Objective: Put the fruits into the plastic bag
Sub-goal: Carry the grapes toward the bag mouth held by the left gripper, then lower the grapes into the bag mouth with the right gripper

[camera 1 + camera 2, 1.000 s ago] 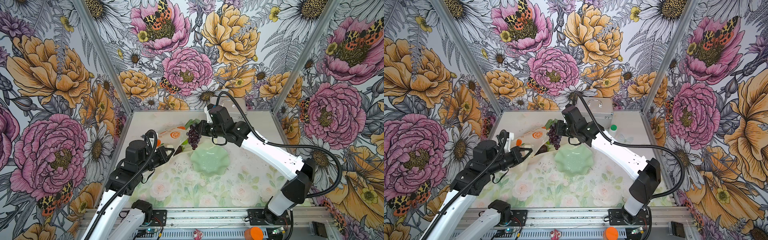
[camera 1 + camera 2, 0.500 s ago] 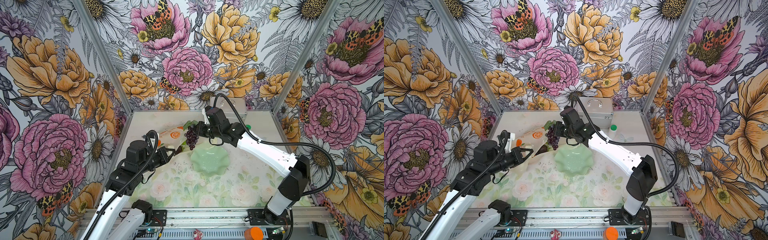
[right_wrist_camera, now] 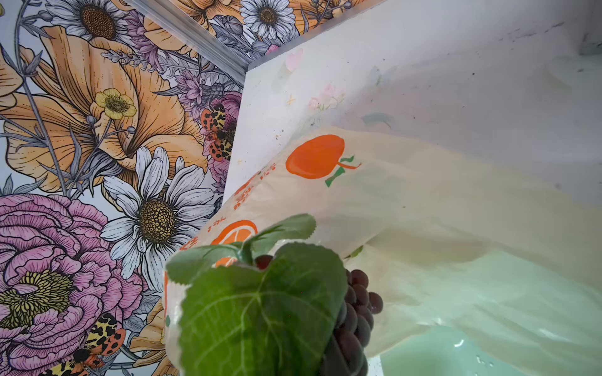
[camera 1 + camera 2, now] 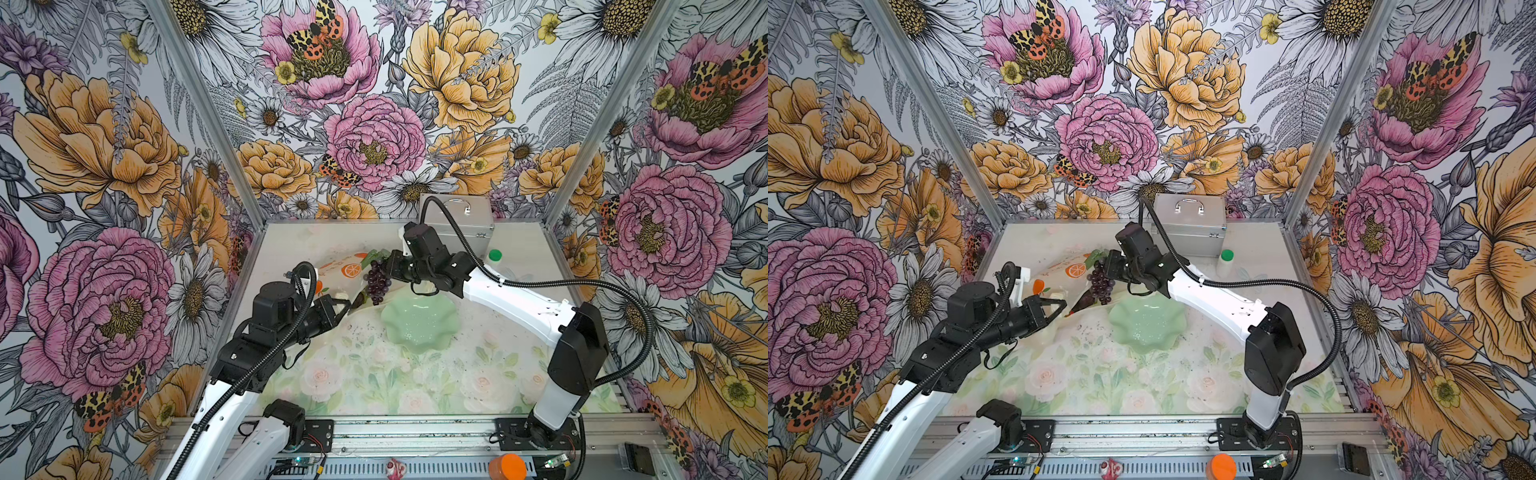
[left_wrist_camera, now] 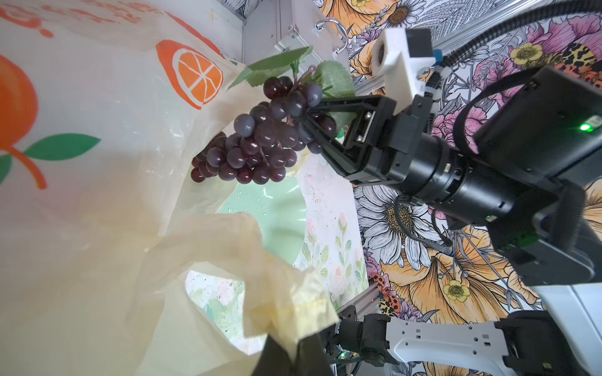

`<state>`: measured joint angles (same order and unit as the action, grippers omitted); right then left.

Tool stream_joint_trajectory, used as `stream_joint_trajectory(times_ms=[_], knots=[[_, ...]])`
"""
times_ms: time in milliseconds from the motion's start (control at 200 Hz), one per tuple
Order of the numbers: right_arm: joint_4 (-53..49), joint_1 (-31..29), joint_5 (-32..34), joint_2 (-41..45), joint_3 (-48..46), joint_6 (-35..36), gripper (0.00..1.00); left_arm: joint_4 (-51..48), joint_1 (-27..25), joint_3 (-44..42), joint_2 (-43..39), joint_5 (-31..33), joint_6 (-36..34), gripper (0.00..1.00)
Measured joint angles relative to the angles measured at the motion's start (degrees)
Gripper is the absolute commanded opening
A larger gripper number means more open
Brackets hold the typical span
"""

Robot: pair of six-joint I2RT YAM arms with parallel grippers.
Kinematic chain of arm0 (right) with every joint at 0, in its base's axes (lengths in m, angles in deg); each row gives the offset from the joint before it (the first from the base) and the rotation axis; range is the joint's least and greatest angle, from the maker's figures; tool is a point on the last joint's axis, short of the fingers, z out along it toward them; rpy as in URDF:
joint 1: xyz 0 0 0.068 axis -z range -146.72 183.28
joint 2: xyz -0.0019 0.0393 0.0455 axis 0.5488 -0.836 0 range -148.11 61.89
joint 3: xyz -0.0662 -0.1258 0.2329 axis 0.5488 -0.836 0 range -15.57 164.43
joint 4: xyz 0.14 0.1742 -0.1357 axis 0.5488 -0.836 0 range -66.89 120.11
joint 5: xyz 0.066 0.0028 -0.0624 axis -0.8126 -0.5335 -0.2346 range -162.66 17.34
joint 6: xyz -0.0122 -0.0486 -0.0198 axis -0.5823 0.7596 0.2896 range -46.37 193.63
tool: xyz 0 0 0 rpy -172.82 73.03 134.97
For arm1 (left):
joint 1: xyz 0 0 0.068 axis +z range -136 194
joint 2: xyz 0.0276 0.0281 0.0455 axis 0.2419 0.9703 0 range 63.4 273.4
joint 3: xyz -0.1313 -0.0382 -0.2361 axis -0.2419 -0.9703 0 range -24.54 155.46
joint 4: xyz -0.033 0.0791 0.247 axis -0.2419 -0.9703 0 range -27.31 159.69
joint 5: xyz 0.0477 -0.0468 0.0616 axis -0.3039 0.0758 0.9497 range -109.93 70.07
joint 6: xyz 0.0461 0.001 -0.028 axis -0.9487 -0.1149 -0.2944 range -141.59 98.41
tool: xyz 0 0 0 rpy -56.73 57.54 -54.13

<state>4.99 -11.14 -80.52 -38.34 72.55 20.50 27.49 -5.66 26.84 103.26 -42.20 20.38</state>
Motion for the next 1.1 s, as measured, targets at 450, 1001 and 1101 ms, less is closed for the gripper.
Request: stream_joint_trajectory(times_ms=[450, 1001, 1101], knots=[[2.62, -4.17, -0.72, 0.24, -8.2, -0.94, 0.16, 1.75, 0.0, -0.02, 0.37, 0.0, 1.9, 0.0], [3.98, -5.2, -11.19, -7.32, 0.83, 2.67, 0.15, 6.27, 0.0, 0.07, 2.73, -0.7, 2.62, 0.0], [3.82, -5.77, -13.05, -9.51, 2.56, 2.93, 0.15, 6.62, 0.0, 0.07, 2.73, -1.22, 2.6, 0.0]])
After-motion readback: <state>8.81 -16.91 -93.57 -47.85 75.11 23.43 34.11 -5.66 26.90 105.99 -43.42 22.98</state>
